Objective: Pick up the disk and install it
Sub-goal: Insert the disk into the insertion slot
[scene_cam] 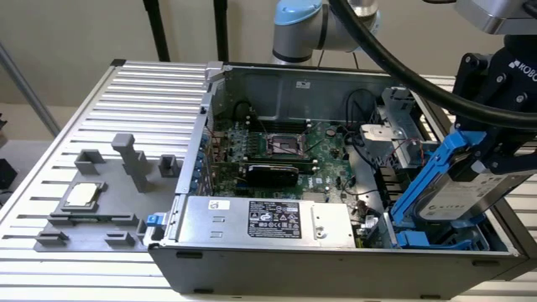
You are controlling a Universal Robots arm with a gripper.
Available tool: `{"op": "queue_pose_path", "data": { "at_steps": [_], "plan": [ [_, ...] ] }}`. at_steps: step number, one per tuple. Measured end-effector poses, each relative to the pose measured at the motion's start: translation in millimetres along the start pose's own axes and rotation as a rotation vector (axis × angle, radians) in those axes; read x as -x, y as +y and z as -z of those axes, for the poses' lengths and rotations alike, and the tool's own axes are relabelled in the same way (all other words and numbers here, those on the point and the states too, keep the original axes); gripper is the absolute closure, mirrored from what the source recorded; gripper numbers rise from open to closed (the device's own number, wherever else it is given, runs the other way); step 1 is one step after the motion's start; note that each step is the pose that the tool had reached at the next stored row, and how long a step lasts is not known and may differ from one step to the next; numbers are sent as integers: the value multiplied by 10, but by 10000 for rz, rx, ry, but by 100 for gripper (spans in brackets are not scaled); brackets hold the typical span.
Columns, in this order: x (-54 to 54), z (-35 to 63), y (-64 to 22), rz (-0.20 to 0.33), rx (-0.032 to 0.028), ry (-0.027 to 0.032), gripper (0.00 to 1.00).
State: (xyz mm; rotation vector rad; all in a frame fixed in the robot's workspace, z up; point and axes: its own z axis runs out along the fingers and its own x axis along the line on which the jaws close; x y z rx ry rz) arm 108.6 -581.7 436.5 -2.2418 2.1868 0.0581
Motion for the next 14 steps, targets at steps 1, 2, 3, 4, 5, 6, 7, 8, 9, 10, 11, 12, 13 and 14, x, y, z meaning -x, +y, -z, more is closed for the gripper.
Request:
{"op": "queue_pose_path", "data": {
  "at_steps": [1, 2, 3, 4, 5, 6, 7, 8, 9, 10, 11, 12, 13, 14],
  "plan": [
    [0, -7, 0, 0, 0, -2, 100],
    [0, -11, 0, 0, -1, -3, 100],
    [0, -11, 0, 0, -2, -4, 100],
    [0, -12, -1, 1, -2, -3, 100],
    [0, -10, -1, 1, -2, -4, 100],
    [0, -2, -1, 2, -3, -10, 100],
    [1, 14, -2, 4, -2, -18, 100],
    [1, 38, -2, 4, 5, -15, 100],
    [2, 65, -1, 3, 10, -5, 100],
    [3, 81, 0, 2, 13, -6, 100],
    [2, 87, 1, 1, 16, -8, 100],
    [2, 87, 1, 0, 17, -8, 100],
    [2, 87, 1, 1, 17, -7, 100],
    [2, 87, 1, 1, 17, -7, 100]
  ]
}}
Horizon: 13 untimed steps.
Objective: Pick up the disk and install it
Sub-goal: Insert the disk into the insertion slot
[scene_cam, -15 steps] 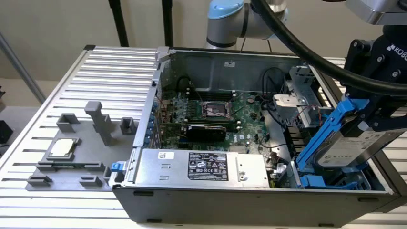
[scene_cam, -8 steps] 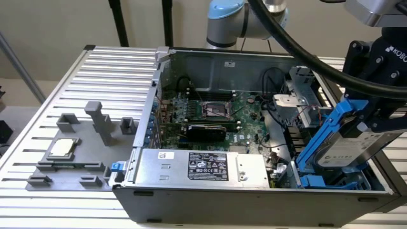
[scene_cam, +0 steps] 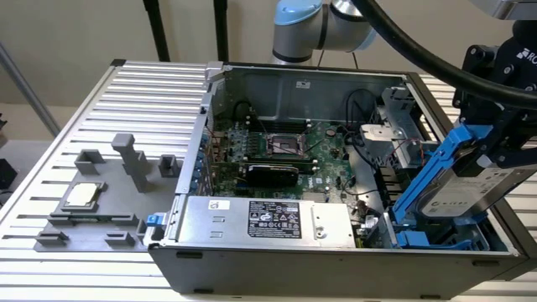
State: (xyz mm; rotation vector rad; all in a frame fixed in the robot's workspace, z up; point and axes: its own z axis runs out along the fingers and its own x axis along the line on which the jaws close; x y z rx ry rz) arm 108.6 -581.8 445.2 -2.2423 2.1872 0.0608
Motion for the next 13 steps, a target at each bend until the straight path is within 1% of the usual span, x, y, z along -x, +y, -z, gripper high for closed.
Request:
{"op": "queue_pose_path", "data": {
  "at_steps": [4, 13],
  "plan": [
    [0, -15, 0, 0, 1, 4, 100],
    [-3, -91, -1, -2, 21, 6, 100]
  ]
}}
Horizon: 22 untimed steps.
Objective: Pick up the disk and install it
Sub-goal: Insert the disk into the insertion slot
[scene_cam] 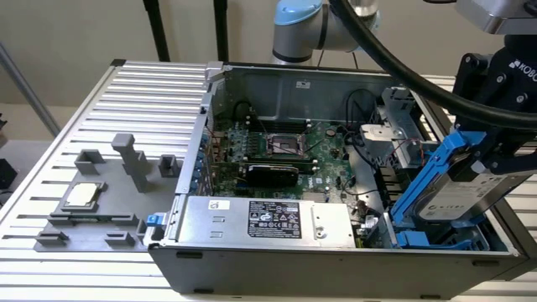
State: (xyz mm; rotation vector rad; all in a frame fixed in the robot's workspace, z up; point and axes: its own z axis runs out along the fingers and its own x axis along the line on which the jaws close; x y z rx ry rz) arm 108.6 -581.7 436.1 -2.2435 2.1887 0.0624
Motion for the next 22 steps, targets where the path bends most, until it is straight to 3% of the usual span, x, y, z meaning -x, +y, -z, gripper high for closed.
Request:
{"op": "queue_pose_path", "data": {
  "at_steps": [8, 17, 22],
  "plan": [
    [-1, 17, -2, 3, 54, -18, 100],
    [0, 33, 0, -5, 162, 28, 100],
    [0, 22, -4, -6, 177, 52, 100]
  ]
}}
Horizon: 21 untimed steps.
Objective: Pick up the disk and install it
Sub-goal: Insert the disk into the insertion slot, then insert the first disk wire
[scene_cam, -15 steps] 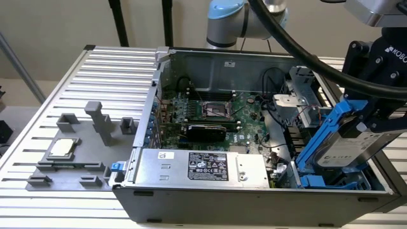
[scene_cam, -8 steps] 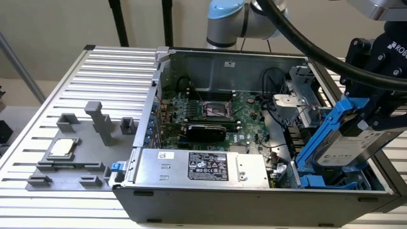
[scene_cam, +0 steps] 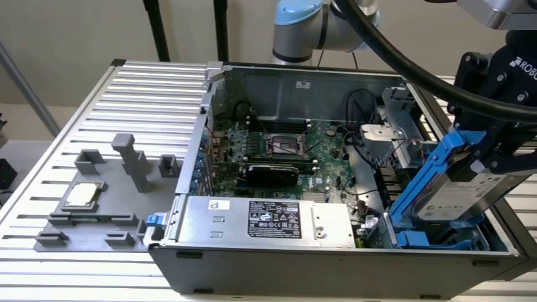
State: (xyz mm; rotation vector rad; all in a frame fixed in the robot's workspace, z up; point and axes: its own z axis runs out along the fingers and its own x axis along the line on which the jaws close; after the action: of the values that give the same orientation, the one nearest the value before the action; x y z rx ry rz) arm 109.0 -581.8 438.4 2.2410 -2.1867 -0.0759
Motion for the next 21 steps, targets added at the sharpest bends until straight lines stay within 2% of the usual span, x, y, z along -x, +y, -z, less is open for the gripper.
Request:
{"op": "queue_pose_path", "data": {
  "at_steps": [11, 21],
  "plan": [
    [-2, -54, -19, -2, 4, 12, 100],
    [7, -205, -27, -1, 4, 11, 100]
  ]
}}
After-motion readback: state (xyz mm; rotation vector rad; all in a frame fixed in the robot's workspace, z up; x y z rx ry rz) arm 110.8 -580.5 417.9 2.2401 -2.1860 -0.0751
